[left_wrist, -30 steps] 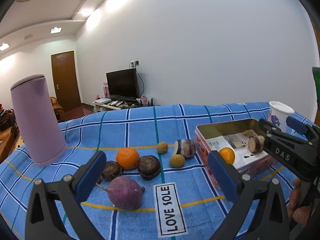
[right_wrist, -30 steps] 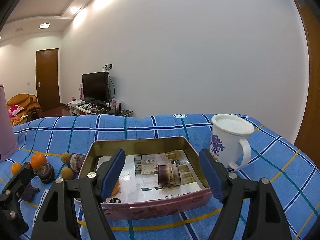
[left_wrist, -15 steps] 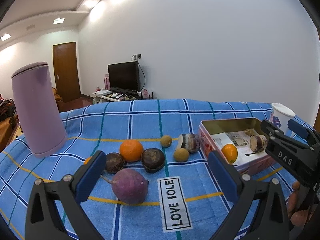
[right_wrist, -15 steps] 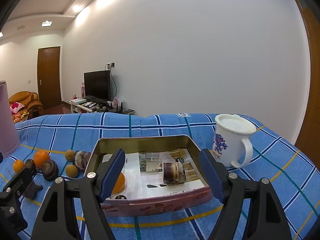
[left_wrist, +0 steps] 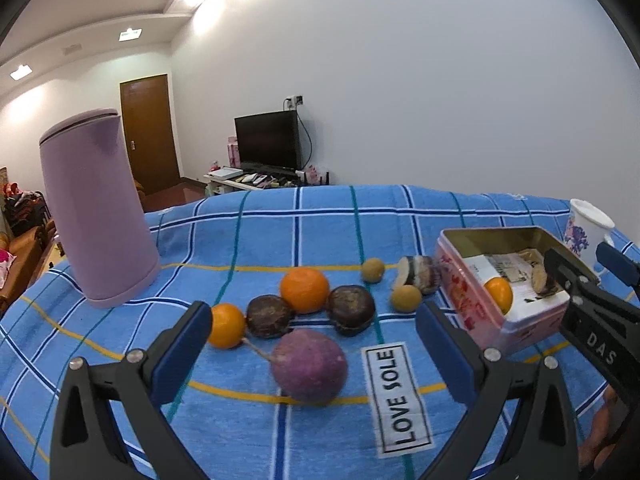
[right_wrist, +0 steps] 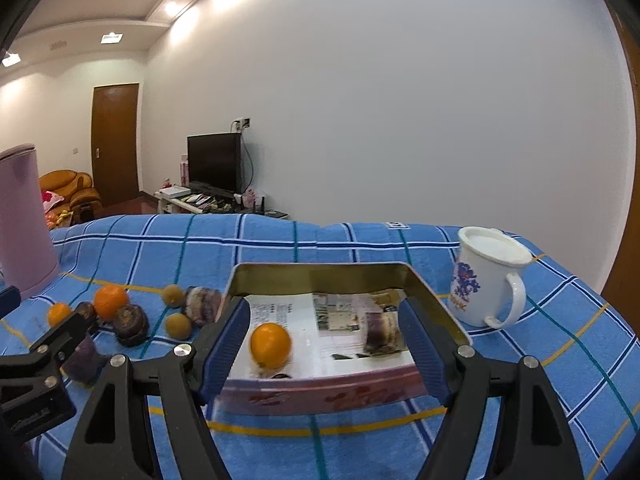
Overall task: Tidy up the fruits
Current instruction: 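Grasp the purple turnip with the right tool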
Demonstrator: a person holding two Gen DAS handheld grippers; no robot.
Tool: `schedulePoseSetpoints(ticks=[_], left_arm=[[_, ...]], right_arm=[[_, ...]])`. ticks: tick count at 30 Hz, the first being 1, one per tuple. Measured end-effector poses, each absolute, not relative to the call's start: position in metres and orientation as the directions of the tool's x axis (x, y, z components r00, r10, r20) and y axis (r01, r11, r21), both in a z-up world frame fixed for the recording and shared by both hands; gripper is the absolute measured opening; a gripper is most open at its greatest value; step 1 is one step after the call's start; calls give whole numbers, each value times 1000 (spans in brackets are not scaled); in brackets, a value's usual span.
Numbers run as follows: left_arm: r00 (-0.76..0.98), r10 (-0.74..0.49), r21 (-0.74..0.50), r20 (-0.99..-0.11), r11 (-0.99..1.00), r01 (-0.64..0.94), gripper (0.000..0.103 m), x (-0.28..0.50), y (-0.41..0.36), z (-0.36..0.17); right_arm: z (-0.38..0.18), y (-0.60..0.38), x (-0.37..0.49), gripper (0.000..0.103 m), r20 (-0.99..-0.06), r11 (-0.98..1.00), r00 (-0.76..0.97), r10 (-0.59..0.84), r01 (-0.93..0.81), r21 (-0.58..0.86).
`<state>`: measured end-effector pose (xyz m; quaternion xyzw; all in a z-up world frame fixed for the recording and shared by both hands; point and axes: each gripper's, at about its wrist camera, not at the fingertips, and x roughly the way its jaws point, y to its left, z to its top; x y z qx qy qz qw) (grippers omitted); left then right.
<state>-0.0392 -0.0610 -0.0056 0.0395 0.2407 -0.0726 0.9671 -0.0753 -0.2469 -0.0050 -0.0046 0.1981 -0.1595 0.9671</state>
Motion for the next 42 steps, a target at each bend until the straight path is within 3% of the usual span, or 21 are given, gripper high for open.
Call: schedulePoseSetpoints(ticks=[27, 42], left_arm=[[861, 34, 94, -507, 995, 16, 103, -9, 32, -13], [819, 125, 82, -560, 992, -95, 103, 15, 83, -20]], right_arm=[[-17, -152, -55, 78, -491, 995, 866, -98, 83, -53], [-37, -113, -17, 78, -646, 993, 753, 121, -98, 72]])
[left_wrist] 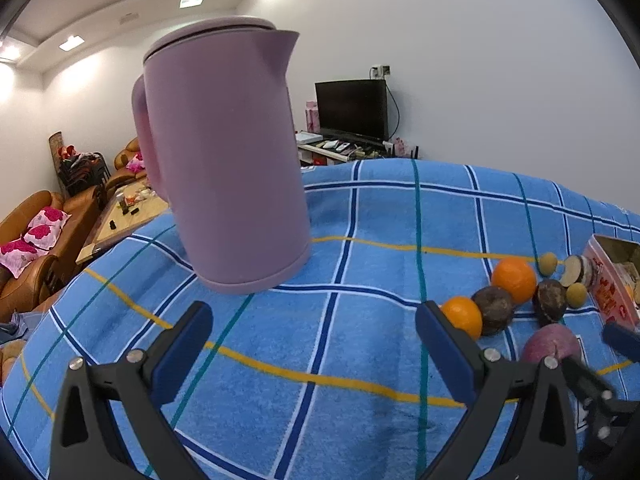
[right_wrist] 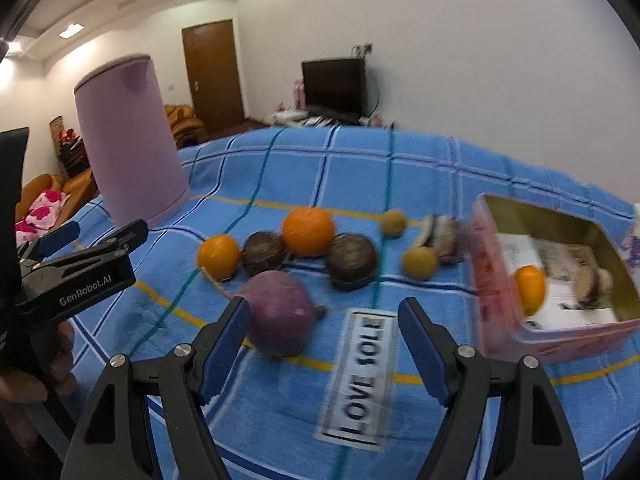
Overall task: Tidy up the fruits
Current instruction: 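Grasp the purple turnip with the right tool, then grasp another orange with the left tool while the right tool lifts the turnip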
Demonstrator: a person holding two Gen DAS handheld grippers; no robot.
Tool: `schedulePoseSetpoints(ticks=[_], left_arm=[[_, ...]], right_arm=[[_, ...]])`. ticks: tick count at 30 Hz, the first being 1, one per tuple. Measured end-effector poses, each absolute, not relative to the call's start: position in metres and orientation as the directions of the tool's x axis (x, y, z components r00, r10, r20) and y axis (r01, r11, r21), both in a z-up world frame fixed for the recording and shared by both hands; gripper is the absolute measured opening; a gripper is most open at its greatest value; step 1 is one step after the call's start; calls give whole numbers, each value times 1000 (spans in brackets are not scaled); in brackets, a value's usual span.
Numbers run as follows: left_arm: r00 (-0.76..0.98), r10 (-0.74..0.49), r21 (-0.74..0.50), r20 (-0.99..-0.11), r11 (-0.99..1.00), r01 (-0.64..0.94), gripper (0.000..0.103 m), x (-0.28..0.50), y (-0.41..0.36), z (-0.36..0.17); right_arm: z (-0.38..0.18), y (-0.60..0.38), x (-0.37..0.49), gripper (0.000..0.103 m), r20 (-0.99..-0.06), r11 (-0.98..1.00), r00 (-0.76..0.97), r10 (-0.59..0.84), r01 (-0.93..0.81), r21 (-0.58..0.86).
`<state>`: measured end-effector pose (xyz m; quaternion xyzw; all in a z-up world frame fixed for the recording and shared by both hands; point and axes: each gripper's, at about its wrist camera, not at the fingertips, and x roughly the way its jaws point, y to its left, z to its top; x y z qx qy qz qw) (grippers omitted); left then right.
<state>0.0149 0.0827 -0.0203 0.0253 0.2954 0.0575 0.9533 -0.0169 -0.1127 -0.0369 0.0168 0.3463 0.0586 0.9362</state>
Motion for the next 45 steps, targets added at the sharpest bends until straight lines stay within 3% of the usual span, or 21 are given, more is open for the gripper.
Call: schedulePoseSetpoints(ticks=[9, 11, 13, 14, 18, 31, 37, 41, 45], left_arm=[[813, 132, 106, -568, 991, -87, 103, 17, 79, -23], [810, 129, 104, -571, 991, -84, 103, 18, 79, -24], [808, 124, 101, -575, 992, -80, 103, 18, 79, -25], [808, 123, 101, -576, 992, -79, 103, 19, 79, -25], [809, 111, 96, -578, 993, -67, 103, 19, 78, -25], [804, -41, 3, -593, 999, 53, 102, 16, 65, -26], [760, -87, 40, -644, 988, 147, 91, 29, 30, -29], [727, -77, 95, -682, 977, 193, 76, 43, 10, -35], [687, -91, 72, -721, 976, 205, 72, 56, 9, -45]], right_arm=[[-55, -93, 11, 78, -726, 983, 664, 182, -148, 111], [-57, -91, 15, 72, -733, 981, 652, 193, -152, 124], [-60, -90, 18, 58, -747, 981, 636, 192, -152, 123], [-60, -91, 19, 58, -749, 982, 637, 186, -147, 118], [-57, -90, 15, 52, -742, 982, 646, 179, -159, 98], [-30, -113, -9, 52, -632, 996, 769, 89, -82, 41], [-16, -121, -18, 52, -570, 999, 821, 26, -41, -13], [-11, -128, -16, 52, -552, 1000, 834, 14, -21, -6], [-9, -135, -17, 52, -546, 1000, 838, 5, -6, 0]])
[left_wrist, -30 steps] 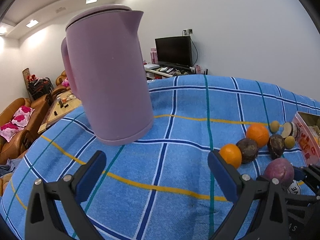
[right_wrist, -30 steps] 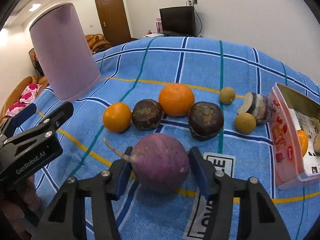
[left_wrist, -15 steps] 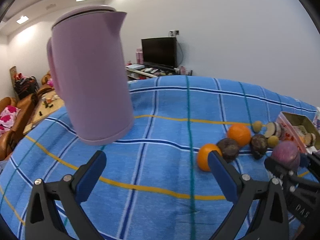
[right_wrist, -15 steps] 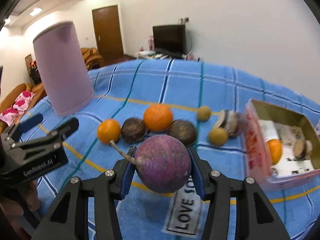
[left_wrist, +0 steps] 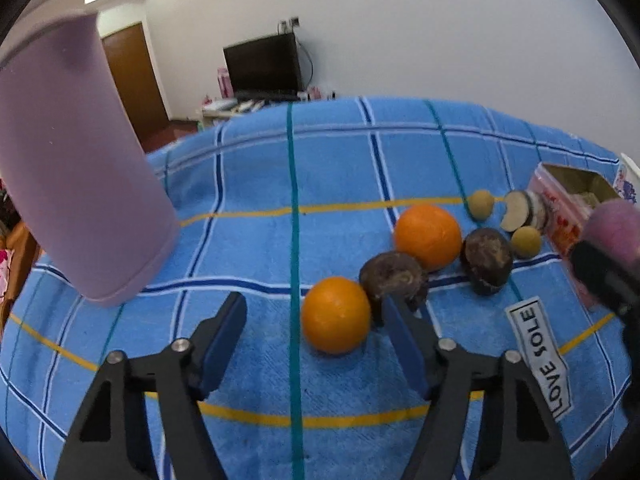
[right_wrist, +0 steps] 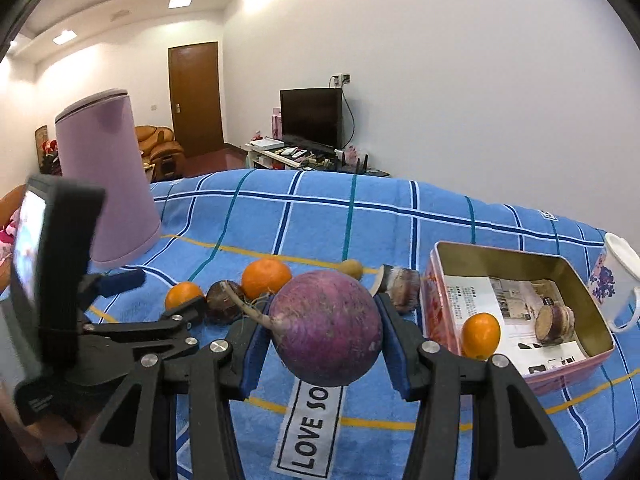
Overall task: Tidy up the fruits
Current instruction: 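Grasp another orange with the left tool while the right tool lifts the turnip, then carry the turnip into the pink tin and release it while the left tool carries the orange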
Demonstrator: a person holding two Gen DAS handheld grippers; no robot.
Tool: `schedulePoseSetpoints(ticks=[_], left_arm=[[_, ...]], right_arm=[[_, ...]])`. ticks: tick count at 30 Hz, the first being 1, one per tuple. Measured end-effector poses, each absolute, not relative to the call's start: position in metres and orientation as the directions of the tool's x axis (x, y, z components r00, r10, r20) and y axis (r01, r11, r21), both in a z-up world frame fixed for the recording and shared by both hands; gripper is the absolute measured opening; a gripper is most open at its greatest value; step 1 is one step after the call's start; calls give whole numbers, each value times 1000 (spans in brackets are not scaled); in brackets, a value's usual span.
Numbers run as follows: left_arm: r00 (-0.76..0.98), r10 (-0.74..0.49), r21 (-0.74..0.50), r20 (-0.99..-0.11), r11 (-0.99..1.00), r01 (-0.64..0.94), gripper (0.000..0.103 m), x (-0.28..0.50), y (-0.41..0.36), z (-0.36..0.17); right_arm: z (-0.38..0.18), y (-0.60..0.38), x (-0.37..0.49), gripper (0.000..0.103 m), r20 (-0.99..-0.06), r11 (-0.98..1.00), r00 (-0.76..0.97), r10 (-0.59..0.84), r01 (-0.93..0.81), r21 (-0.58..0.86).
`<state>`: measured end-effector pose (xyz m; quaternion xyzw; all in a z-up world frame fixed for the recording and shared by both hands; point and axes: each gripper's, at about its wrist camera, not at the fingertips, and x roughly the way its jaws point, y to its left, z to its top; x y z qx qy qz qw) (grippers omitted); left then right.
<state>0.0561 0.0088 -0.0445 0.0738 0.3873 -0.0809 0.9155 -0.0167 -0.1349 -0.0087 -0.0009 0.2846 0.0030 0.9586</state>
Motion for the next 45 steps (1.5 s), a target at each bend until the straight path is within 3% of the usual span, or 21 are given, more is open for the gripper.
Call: schedulePoseSetpoints(ticks=[4, 7, 8, 16, 28, 35, 45], left_arm=[[686, -116, 37, -718, 978, 205, 69, 60, 14, -43], [669, -201, -25, -716, 965, 263, 39, 57, 15, -42], [665, -207, -31, -717, 963, 266, 38, 57, 14, -42], [663, -297, -148, -688, 951, 272, 36, 48, 34, -39], [815, -344, -130, -466, 938, 321, 36, 17, 39, -5], [863, -226, -4, -451, 968, 252, 36, 0, 9, 5], [852, -189, 38, -489, 971, 237, 36, -7, -26, 7]], right_arm=[[-9, -137, -16, 52, -551, 1000, 834, 10, -7, 8], [-11, -135, -17, 52, -555, 1000, 832, 12, -9, 9], [-11, -135, -18, 52, -556, 1000, 831, 13, -9, 9], [-9, -137, -21, 52, -539, 1000, 843, -6, 13, 10], [9, -138, -38, 52, -425, 999, 904, -49, 40, -30], [10, -145, -36, 52, -415, 997, 907, -74, 61, -46], [17, -171, -40, 52, -396, 993, 911, -112, 112, -23]])
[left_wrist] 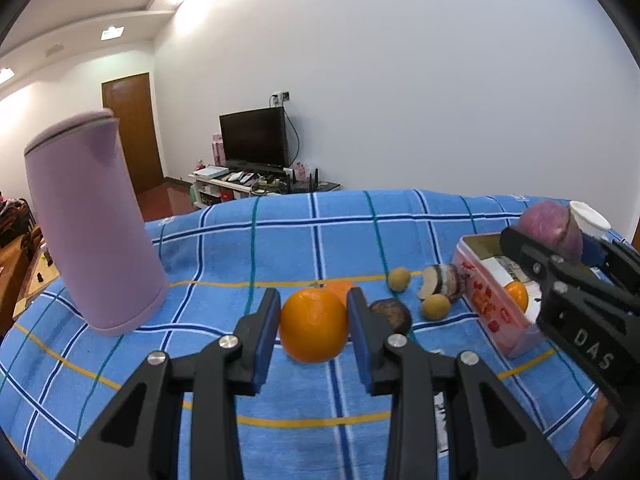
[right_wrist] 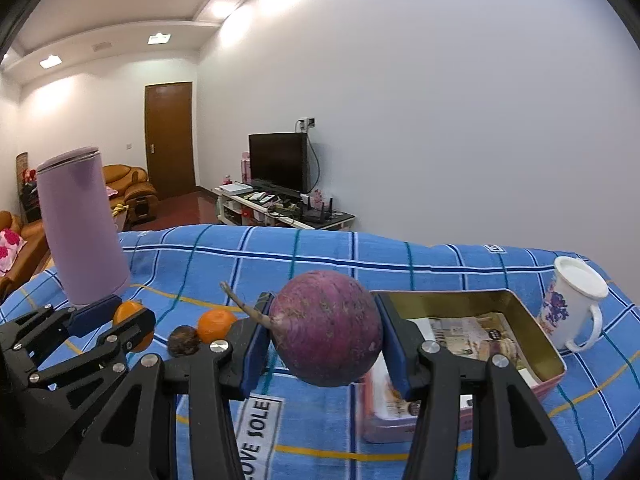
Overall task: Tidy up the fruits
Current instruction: 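Carry the turnip into the pink tin and release it while the left tool carries the orange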
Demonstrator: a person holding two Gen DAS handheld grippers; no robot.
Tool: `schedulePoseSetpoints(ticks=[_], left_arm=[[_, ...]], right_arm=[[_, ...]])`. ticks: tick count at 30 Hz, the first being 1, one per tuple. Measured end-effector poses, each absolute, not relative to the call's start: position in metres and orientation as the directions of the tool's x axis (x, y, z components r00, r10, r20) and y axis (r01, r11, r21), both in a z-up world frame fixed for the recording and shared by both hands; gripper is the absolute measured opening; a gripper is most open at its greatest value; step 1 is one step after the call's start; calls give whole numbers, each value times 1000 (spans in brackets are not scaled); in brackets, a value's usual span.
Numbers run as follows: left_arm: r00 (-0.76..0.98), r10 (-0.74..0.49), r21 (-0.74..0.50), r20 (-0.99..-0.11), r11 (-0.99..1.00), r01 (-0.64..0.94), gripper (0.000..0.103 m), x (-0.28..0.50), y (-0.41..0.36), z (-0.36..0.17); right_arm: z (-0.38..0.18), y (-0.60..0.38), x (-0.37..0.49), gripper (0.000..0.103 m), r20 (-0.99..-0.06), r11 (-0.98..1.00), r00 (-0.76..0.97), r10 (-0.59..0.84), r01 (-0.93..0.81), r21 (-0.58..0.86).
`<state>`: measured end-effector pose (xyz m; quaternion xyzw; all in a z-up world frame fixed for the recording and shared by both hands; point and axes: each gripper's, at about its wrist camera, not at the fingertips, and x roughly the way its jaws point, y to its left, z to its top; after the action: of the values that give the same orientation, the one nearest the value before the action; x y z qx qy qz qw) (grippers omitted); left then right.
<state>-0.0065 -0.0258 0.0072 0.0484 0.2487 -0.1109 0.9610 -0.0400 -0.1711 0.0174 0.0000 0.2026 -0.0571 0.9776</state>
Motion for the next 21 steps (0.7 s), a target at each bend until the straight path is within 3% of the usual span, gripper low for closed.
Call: schedulePoseSetpoints(ticks=[21], left_arm=[[848, -276, 84, -453, 934, 348, 36, -17, -130, 30]], right_arm=[[15, -286, -55, 52, -402, 949, 863, -306, 309, -60]])
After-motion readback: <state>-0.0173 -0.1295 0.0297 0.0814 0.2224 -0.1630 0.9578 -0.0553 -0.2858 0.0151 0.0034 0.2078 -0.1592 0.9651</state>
